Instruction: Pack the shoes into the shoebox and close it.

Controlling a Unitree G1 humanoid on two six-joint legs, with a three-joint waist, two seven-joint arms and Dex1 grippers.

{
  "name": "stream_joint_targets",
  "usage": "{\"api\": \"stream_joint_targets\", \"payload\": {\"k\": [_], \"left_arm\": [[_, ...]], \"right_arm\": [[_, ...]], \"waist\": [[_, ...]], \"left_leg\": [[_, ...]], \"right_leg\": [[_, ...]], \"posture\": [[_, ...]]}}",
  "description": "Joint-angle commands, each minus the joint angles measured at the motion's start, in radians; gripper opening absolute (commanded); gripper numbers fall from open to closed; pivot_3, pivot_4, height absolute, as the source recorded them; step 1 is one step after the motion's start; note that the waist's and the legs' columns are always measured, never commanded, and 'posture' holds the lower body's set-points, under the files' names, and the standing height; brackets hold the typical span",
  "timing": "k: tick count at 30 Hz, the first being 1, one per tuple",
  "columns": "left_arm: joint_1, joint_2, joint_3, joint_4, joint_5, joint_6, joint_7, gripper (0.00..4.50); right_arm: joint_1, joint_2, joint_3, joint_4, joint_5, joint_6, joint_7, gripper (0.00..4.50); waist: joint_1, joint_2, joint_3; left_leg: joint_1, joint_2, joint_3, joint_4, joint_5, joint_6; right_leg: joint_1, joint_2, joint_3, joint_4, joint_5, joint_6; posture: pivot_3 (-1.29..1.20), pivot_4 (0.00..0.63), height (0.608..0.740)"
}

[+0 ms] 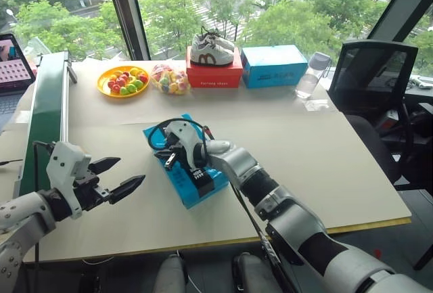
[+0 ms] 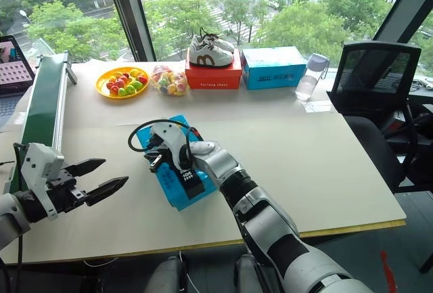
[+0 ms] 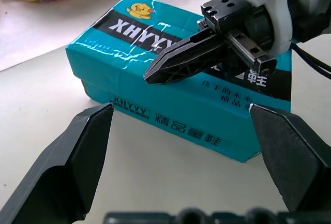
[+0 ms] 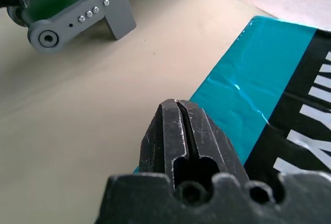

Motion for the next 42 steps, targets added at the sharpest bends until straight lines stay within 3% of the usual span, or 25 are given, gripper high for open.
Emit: {"api": "stream_joint_targets", "payload": {"k": [1,5,7,10,14,16,20,24,29,42], "left_arm": [[-0.027,-0.012,-0.016,-0.016,0.007,-0.033,0.013,4.50],[-0.071,-0.074,-0.047,0.014,0.032,-0.074,0.053,4.50],[-0.088,-0.125,-0.088,0.083,0.136,-0.152,0.112,4.50],[-0.115,-0.211,-0.116,0.150,0.242,-0.248,0.206,4.50],[-0.163,-0.316,-0.131,0.181,0.314,-0.317,0.317,4.50],[-0.189,-0.368,-0.129,0.193,0.324,-0.336,0.368,4.50],[-0.249,-0.465,-0.125,0.248,0.384,-0.394,0.493,4.50],[-0.259,-0.529,-0.167,0.314,0.495,-0.453,0.598,4.50],[-0.250,-0.584,-0.218,0.357,0.559,-0.491,0.636,4.50],[-0.274,-0.617,-0.221,0.412,0.518,-0.492,0.605,4.50]], "right_arm": [[-0.003,0.010,-0.068,0.057,-0.005,0.037,0.011,0.06],[-0.031,0.011,-0.267,-0.116,0.172,0.196,0.011,0.06],[-0.036,-0.004,-0.411,-0.253,0.318,0.311,-0.023,0.06],[-0.025,-0.061,-0.609,-0.410,0.503,0.459,-0.117,0.06],[0.028,-0.182,-0.754,-0.526,0.583,0.530,-0.213,0.06],[0.077,-0.262,-0.741,-0.572,0.525,0.503,-0.222,0.06],[0.245,-0.451,-0.599,-0.569,0.265,0.309,-0.192,0.06],[0.400,-0.535,-0.497,-0.456,0.049,0.048,-0.199,0.06],[0.459,-0.527,-0.513,-0.401,-0.032,-0.108,-0.266,0.06],[0.447,-0.478,-0.560,-0.337,-0.059,-0.158,-0.383,0.06]], "waist": [[0.003,0.002,0.000],[0.009,0.002,-0.001],[0.012,0.001,-0.002],[0.022,0.001,-0.002],[0.038,-0.001,-0.002],[0.042,-0.001,-0.003],[0.045,-0.001,-0.003],[0.034,-0.001,-0.003],[0.021,-0.001,-0.002],[0.030,-0.001,-0.002]], "left_leg": [[0.003,0.001,0.000,0.000,0.000,-0.001],[0.003,0.002,0.002,0.000,-0.001,-0.002],[-0.001,0.002,0.002,0.000,-0.001,-0.002],[-0.004,0.003,0.003,0.000,0.000,-0.001],[-0.006,0.003,0.003,0.001,0.002,0.003],[-0.008,0.002,0.003,0.001,0.001,0.002],[-0.009,0.001,0.004,0.002,0.001,0.003],[-0.007,0.001,0.004,0.003,0.001,0.003],[-0.007,0.001,0.004,0.009,0.001,0.003],[-0.008,0.000,0.005,0.010,0.001,0.003]], "right_leg": [[0.000,-0.001,-0.001,0.000,-0.001,0.000],[0.001,-0.002,-0.003,0.000,-0.001,-0.001],[0.001,-0.002,-0.003,0.000,0.000,-0.001],[-0.002,-0.001,-0.003,0.003,0.007,-0.002],[-0.001,0.000,-0.003,0.003,0.002,0.001],[-0.001,-0.001,-0.002,0.000,0.001,0.003],[-0.001,-0.002,-0.001,0.000,0.000,0.004],[0.000,-0.001,0.001,0.000,0.000,0.005],[0.001,0.000,0.003,0.003,-0.001,0.012],[0.002,-0.001,0.004,0.000,0.001,0.013]], "posture": [[0.00,0.150,0.736],[0.00,0.150,0.736],[0.00,0.150,0.736],[0.00,0.150,0.736],[0.00,0.150,0.736],[0.00,0.150,0.736],[0.00,0.150,0.736],[0.00,0.150,0.736],[0.00,0.150,0.736],[0.00,0.150,0.736]]}}
